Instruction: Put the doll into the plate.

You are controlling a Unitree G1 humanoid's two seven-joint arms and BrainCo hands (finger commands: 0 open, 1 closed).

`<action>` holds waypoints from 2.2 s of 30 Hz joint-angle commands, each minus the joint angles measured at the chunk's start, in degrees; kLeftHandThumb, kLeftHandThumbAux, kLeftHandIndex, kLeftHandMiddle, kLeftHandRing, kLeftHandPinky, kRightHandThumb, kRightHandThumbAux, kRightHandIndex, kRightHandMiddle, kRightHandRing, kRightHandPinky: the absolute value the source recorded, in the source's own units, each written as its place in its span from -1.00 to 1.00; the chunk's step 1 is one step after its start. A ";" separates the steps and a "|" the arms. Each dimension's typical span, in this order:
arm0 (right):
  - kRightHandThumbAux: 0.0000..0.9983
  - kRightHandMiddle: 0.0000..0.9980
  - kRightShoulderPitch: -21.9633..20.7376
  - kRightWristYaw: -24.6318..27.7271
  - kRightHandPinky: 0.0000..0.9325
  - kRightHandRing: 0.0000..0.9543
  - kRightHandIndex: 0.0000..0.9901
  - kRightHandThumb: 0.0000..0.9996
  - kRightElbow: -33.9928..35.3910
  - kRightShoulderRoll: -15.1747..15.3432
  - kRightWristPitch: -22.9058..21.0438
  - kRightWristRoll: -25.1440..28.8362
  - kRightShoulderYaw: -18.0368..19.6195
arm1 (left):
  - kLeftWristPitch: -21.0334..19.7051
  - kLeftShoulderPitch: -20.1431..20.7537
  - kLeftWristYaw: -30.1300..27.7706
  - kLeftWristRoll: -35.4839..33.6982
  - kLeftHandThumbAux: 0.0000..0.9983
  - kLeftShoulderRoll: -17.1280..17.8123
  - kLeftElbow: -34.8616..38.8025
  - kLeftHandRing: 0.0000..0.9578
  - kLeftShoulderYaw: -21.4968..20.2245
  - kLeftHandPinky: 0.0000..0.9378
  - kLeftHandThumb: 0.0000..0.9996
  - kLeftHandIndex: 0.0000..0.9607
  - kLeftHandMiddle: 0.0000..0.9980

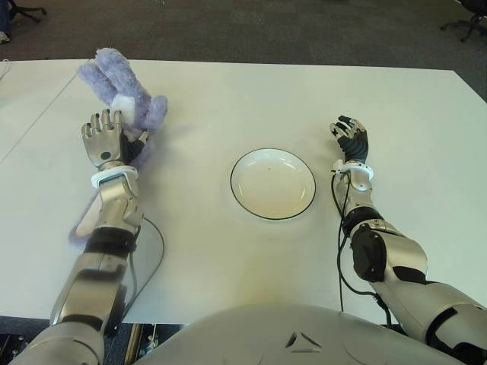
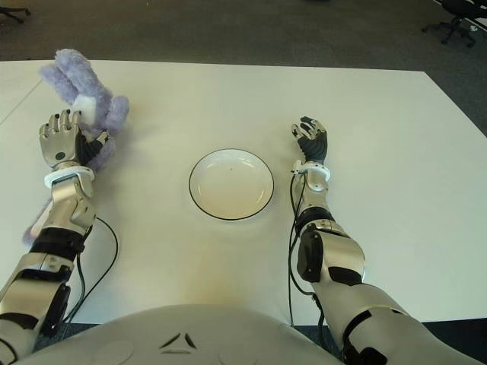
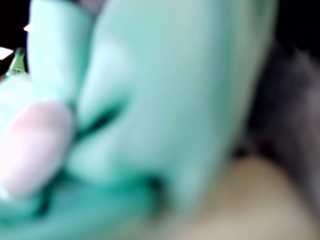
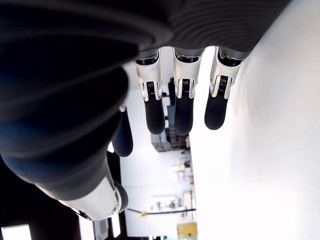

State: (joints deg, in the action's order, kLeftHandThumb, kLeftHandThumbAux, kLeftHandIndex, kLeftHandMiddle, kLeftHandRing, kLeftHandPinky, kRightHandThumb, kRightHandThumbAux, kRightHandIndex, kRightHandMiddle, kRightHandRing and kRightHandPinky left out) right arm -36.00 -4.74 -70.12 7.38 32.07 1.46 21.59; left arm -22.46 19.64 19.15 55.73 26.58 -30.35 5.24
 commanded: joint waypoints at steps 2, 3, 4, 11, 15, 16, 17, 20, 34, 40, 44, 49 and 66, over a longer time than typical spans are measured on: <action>0.64 -0.61 11.71 -0.90 -0.56 -0.63 -0.35 -0.17 -8.00 -2.99 -8.79 0.60 0.95 | 3.79 4.12 -4.60 -7.50 -0.62 -3.17 -7.85 -1.00 1.68 -0.33 -0.35 -1.00 -1.00; 0.64 -0.61 11.71 -0.94 -0.58 -0.63 -0.35 -0.17 -8.00 -2.98 -8.81 0.55 0.89 | 4.15 4.14 -4.71 -8.18 -0.61 -3.64 -7.91 -1.00 1.90 -0.25 -0.36 -1.00 -1.00; 0.64 -0.61 11.73 -0.93 -0.58 -0.64 -0.35 -0.17 -7.99 -2.95 -8.77 0.55 0.87 | 4.50 3.36 -4.76 -8.83 -0.61 -4.62 -7.01 -1.00 2.35 -0.24 -0.36 -1.00 -1.00; 0.63 -0.61 11.84 -0.69 -0.55 -0.63 -0.33 -0.14 -7.93 -3.01 -8.39 0.70 0.93 | 6.21 -3.33 -12.17 -11.34 -0.52 -4.29 4.16 -0.59 5.86 -0.72 -0.44 -1.00 -1.00; 0.63 -0.61 11.87 -1.12 -0.56 -0.63 -0.34 -0.13 -7.92 -2.98 -8.51 0.39 0.64 | 9.12 -3.93 -19.93 -13.29 -0.45 -1.18 5.96 -0.62 7.81 -0.66 -0.52 -1.00 -1.00; 0.63 -0.61 11.88 -1.21 -0.57 -0.64 -0.34 -0.13 -7.92 -2.97 -8.51 0.30 0.55 | 9.43 -4.13 -21.02 -13.53 -0.44 -0.77 6.42 -0.62 8.05 -0.64 -0.53 -1.00 -1.00; 0.63 -0.62 11.89 -1.27 -0.57 -0.64 -0.34 -0.13 -7.92 -2.96 -8.51 0.25 0.49 | 9.61 -4.29 -21.76 -13.69 -0.43 -0.51 6.80 -0.62 8.18 -0.62 -0.54 -1.00 -1.00; 0.62 -0.61 11.97 -1.42 -0.55 -0.63 -0.35 -0.14 -7.91 -2.90 -8.34 0.27 0.50 | 11.15 -5.06 -24.42 -14.80 -0.39 0.30 7.20 -0.51 8.89 -0.24 -0.60 -1.00 -1.00; 0.62 -0.60 12.18 -1.68 -0.53 -0.61 -0.35 -0.17 -7.85 -2.96 -7.74 0.38 0.61 | 17.04 -6.25 -24.32 -21.58 -0.12 -1.58 3.37 0.16 7.99 0.40 -0.06 -0.19 0.02; 0.61 -0.60 12.09 -2.11 -0.52 -0.60 -0.34 -0.16 -7.87 -3.03 -8.25 0.53 0.73 | 18.88 -3.54 -16.37 -22.77 0.11 -4.78 -5.87 0.58 6.40 0.67 0.59 0.33 0.46; 0.61 -0.60 12.07 -2.11 -0.54 -0.62 -0.34 -0.14 -7.87 -3.06 -8.21 0.61 0.78 | 19.04 -3.37 -12.81 -24.39 0.18 -6.13 -6.95 0.69 4.67 0.80 0.69 0.46 0.58; 0.61 -0.60 12.03 -1.94 -0.53 -0.62 -0.34 -0.15 -7.86 -3.12 -8.09 0.76 0.90 | 19.67 -3.46 -9.18 -25.59 0.22 -7.16 -7.47 0.73 3.07 0.82 0.78 0.51 0.64; 0.62 -0.58 11.77 -2.81 -0.51 -0.60 -0.35 -0.16 -7.90 -3.17 -8.51 0.42 0.53 | 22.71 -4.91 -10.19 -29.45 0.24 -7.48 -6.11 0.73 2.19 0.77 0.90 0.50 0.64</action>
State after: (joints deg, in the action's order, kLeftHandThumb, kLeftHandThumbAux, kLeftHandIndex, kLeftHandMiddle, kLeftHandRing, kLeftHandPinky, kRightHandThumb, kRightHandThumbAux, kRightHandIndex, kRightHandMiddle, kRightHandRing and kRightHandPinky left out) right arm -35.77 -6.58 -70.17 7.82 31.96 1.40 21.42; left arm 1.19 21.41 13.83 28.58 22.04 -32.37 5.23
